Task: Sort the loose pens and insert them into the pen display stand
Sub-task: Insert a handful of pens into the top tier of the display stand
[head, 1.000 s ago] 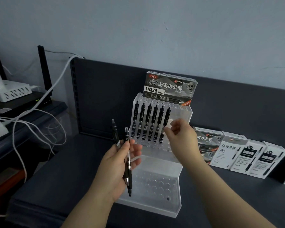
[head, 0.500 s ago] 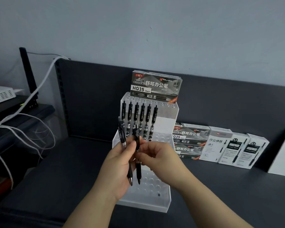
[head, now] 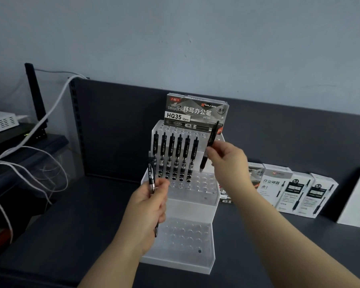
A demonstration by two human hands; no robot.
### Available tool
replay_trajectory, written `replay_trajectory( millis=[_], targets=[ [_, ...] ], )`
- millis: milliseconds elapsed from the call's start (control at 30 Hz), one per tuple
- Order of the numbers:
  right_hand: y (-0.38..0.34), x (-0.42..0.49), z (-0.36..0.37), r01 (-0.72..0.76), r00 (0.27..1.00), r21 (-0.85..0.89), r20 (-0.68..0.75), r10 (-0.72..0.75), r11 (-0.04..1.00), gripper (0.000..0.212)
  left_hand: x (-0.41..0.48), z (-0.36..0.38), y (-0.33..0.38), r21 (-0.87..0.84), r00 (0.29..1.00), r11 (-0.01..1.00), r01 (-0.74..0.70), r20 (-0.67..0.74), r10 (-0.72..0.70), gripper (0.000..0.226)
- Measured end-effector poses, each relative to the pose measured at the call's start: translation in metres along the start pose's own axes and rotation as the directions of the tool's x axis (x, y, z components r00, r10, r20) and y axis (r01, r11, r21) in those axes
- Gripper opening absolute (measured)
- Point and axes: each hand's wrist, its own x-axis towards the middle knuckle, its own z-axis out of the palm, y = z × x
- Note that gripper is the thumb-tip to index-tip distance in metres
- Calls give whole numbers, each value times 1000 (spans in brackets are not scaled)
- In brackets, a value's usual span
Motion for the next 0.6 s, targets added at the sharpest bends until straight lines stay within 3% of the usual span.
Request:
replay_trajectory(
  millis=[233, 467, 600],
  targets=[
    [28, -3, 23, -19, 996, -187, 78, 34, 982, 24, 4, -8, 4, -72, 999, 997, 36, 25, -34, 29],
    [19, 2, 16, 30, 992, -62, -119, -38, 998, 16, 10, -11, 7, -135, 996, 988, 76, 46, -71, 27],
    [19, 3, 20, 18, 998, -143, -65, -27, 990, 17, 14, -12, 7, -110, 996, 992, 65, 66, -58, 24]
  ],
)
